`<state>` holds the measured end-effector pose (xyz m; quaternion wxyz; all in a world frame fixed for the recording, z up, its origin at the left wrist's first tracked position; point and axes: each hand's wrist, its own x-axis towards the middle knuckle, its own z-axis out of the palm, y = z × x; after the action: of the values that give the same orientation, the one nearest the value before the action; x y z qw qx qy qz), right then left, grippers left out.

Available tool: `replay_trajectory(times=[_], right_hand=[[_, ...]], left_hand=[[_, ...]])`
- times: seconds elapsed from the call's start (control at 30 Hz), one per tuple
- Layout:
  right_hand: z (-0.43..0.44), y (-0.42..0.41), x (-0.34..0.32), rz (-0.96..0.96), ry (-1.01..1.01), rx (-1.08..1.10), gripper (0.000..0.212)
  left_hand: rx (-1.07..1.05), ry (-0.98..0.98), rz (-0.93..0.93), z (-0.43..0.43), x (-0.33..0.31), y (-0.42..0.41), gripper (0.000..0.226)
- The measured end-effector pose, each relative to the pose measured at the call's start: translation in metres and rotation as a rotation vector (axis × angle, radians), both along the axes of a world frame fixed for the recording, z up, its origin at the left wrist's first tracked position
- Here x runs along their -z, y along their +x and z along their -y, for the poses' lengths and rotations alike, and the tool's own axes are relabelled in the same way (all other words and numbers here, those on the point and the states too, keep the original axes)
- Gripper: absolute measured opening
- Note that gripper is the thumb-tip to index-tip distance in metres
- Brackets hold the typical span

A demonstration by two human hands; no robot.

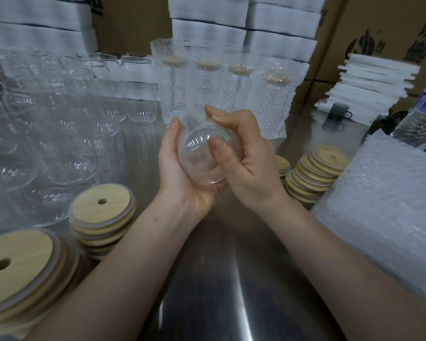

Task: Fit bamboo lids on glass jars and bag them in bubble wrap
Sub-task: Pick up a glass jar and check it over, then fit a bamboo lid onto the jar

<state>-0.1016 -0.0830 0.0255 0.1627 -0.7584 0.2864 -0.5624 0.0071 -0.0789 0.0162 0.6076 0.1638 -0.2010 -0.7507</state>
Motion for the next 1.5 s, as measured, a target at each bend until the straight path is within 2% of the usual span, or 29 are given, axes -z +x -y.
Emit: replay_trajectory(times=[0.1,0.27,0.33,0.43,0.5,0.57,0.6,0.67,0.7,0.77,0.83,0.97,1.03,1.1,1.2,1.37,1.43,1.5], right_hand=[[0.005,0.001,0.005,0.013,-0.055,0.037,0.038],[0.012,0.001,0.008,0.154,-0.018,-0.002,0.028],[0.018,-0.002,0.009,0.211,0.052,0.065,0.031],[0.028,-0.013,0.010,0.253,0.208,0.278,0.035],[0.034,-0.024,0.011,0.095,0.252,0.460,0.038],[0.042,-0.033,0.014,-0.218,0.250,0.639,0.025],[0.045,-0.037,0.015,-0.406,0.273,0.723,0.025],[0.051,-0.040,0.018,-0.742,0.418,0.833,0.053],[0.052,-0.041,0.020,-0.855,0.486,0.865,0.061],[0.052,-0.039,0.023,-0.997,0.565,0.886,0.065],[0.052,-0.038,0.024,-1.055,0.583,0.884,0.061],[0.052,-0.040,0.023,-1.009,0.479,0.873,0.038],[0.052,-0.041,0.023,-0.939,0.488,0.818,0.028],[0.053,-0.041,0.025,-0.951,0.517,0.776,0.022],[0.056,-0.042,0.027,-0.981,0.522,0.750,0.026],[0.059,-0.044,0.028,-0.887,0.471,0.736,0.034],[0.059,-0.040,0.027,-0.744,0.445,0.697,0.037],[0.057,-0.036,0.025,-0.494,0.433,0.588,0.034]], left_hand=[[-0.014,-0.018,0.050,-0.001,0.000,0.000,0.066],[-0.056,0.008,0.140,0.000,0.001,0.004,0.073],[-0.090,0.007,0.206,-0.001,-0.001,0.004,0.076],[-0.245,0.014,0.286,0.001,-0.004,0.005,0.076],[-0.360,0.017,0.398,0.000,-0.007,0.004,0.060],[-0.452,-0.014,0.516,-0.001,-0.007,0.002,0.044],[-0.499,-0.035,0.550,-0.003,-0.007,0.000,0.046],[-0.607,-0.094,0.679,-0.003,-0.004,-0.002,0.072],[-0.665,-0.123,0.787,-0.002,-0.002,-0.001,0.081],[-0.743,-0.167,0.961,0.001,0.002,0.001,0.090],[-0.788,-0.165,1.064,0.004,0.006,0.003,0.094],[-0.822,-0.153,1.167,0.007,0.011,0.005,0.094],[-0.829,-0.161,1.178,0.009,0.014,0.007,0.093],[-0.835,-0.173,1.189,0.011,0.017,0.010,0.092],[-0.863,-0.166,1.228,0.014,0.021,0.015,0.091],[-0.944,-0.156,1.276,0.017,0.020,0.018,0.094],[-0.960,-0.145,1.281,0.018,0.021,0.018,0.096],[-0.969,-0.137,1.295,0.019,0.020,0.018,0.097]])
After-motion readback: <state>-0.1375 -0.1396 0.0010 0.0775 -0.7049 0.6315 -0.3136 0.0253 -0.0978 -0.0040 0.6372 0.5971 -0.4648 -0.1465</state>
